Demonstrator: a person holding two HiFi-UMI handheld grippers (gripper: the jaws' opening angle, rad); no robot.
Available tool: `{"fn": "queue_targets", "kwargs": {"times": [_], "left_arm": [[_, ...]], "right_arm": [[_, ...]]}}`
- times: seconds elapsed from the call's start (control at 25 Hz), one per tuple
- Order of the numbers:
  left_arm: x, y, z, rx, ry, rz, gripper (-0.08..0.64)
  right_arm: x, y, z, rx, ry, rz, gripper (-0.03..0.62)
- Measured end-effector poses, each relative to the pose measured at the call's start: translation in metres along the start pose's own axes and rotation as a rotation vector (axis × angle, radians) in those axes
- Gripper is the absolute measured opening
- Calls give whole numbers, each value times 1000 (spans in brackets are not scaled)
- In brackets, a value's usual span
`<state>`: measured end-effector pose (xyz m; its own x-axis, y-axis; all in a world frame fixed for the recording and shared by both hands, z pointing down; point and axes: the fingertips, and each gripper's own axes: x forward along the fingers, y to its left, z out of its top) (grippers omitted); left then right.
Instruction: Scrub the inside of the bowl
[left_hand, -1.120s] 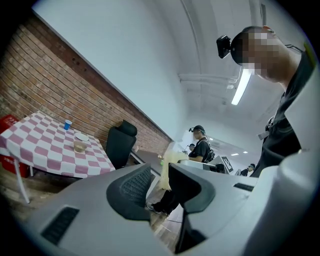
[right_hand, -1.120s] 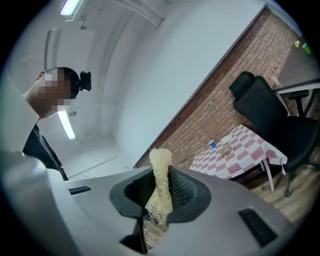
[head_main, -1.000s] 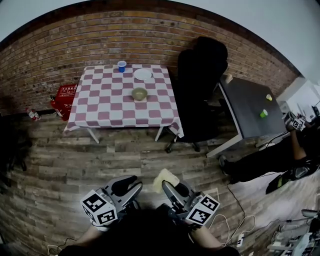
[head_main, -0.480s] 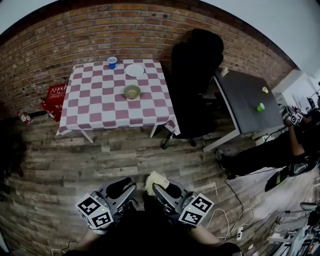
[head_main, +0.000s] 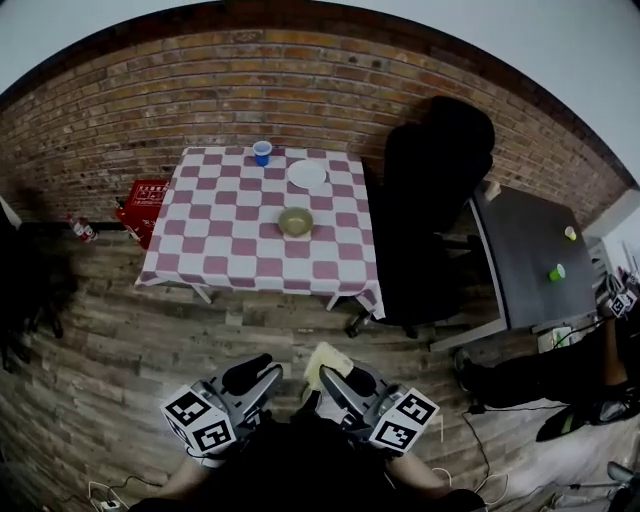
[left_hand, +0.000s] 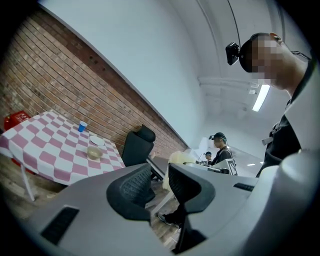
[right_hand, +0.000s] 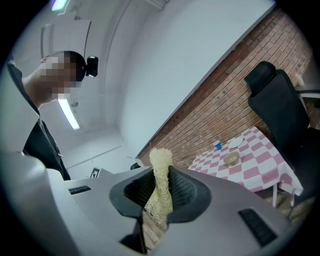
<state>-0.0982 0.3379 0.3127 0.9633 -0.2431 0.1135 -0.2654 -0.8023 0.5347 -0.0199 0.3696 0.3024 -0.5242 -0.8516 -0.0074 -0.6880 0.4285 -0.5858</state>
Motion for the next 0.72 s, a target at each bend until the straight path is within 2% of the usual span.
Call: {"fn": "queue_targets", "kwargs": {"times": [0.2,0.4,0.52,0.72], "left_arm": [[44,2,19,21,-8,37,120],[71,10,30,13,-20,99,118],[84,8,33,-6,-31,110,118],[103,5,35,27,-6,110,118]], "right_arm": [[8,-37,35,0,3,49,87],[1,-67,52,51,-13,78,87],[-5,-83,58,66,-16,73,87],[-11,-96,67,129,-52,79,87]]}}
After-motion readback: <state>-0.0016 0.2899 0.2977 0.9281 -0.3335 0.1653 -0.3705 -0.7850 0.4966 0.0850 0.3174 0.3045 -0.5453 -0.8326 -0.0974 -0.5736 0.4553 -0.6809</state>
